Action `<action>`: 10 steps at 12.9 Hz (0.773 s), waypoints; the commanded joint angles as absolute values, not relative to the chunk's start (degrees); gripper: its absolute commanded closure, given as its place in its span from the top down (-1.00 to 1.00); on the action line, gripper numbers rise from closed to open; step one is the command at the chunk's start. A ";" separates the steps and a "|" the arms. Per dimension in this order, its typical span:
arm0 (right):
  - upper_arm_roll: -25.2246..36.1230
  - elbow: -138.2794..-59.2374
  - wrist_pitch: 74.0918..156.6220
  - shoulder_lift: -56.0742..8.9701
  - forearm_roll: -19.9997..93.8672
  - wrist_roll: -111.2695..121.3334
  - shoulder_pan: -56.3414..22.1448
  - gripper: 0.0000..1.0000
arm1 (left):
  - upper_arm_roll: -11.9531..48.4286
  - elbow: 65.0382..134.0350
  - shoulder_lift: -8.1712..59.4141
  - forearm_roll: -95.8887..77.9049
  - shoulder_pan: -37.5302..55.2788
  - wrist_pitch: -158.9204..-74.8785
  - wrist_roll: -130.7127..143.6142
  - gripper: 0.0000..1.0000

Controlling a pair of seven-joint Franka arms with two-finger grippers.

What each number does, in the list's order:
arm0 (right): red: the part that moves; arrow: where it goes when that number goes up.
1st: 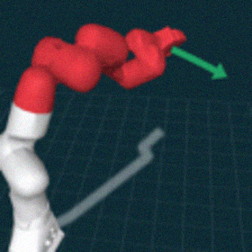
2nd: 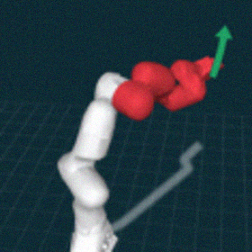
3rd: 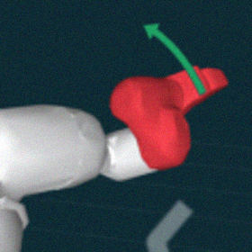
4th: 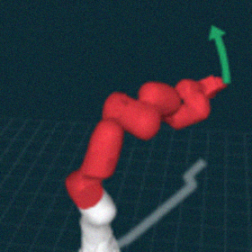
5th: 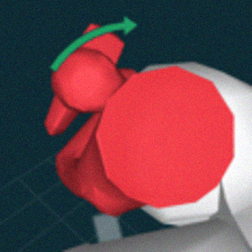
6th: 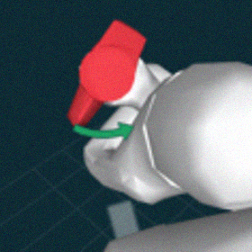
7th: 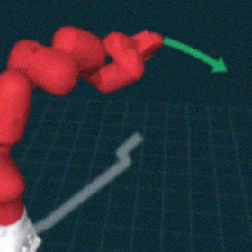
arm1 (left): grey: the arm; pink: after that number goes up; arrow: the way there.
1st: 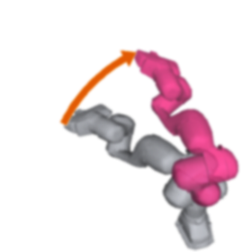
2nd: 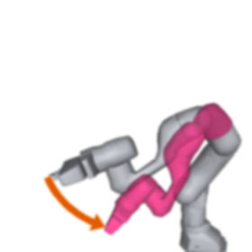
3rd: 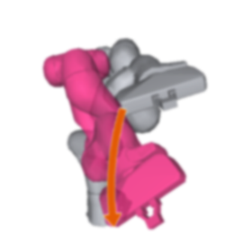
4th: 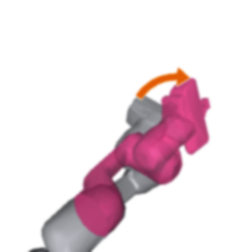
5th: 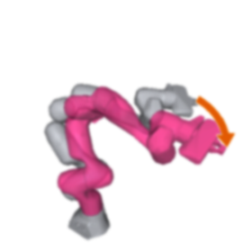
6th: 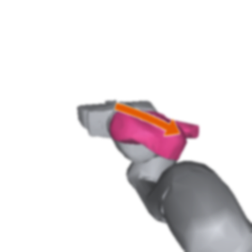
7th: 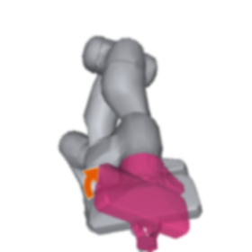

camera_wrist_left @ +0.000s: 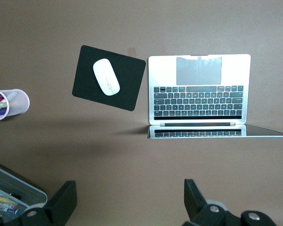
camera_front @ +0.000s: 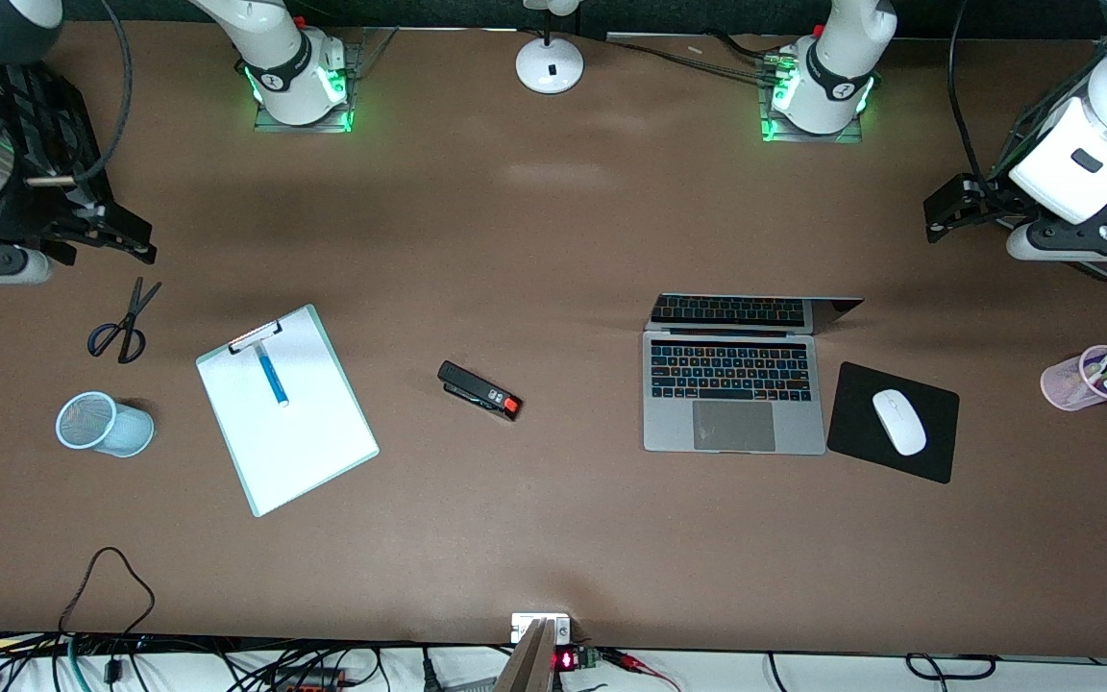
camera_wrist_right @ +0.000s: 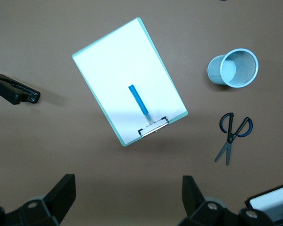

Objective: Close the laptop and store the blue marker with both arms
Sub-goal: 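Move the right gripper over the blue marker while the left gripper rises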

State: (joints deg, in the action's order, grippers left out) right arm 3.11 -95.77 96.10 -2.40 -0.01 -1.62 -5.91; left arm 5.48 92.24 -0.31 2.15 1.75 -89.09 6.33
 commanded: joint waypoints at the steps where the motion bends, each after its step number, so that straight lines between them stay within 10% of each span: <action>1: 2.99 -94.75 95.89 -5.88 -1.05 -0.70 -6.06 1.00 | 5.71 91.14 -0.27 2.11 2.02 -87.71 6.50 1.00; 4: 2.99 -94.75 96.15 -10.80 -1.23 2.36 -6.15 1.00 | 5.71 91.14 0.00 2.11 2.28 -87.28 5.98 0.97; 7: 2.99 -94.75 97.46 -15.72 -1.41 6.57 -6.50 1.00 | 8.08 91.14 -0.09 2.37 3.60 -83.07 6.06 -0.46; 10: 2.90 -94.75 100.18 -20.55 -5.53 12.56 -7.64 1.00 | 8.17 92.11 0.09 2.11 3.69 -82.79 5.80 -1.00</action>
State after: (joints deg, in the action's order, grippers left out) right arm 2.95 -95.85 98.92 -17.74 -3.15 9.51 -6.73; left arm 8.24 92.35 -0.27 2.14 3.79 -83.80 6.32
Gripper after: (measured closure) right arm 0.000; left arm 0.511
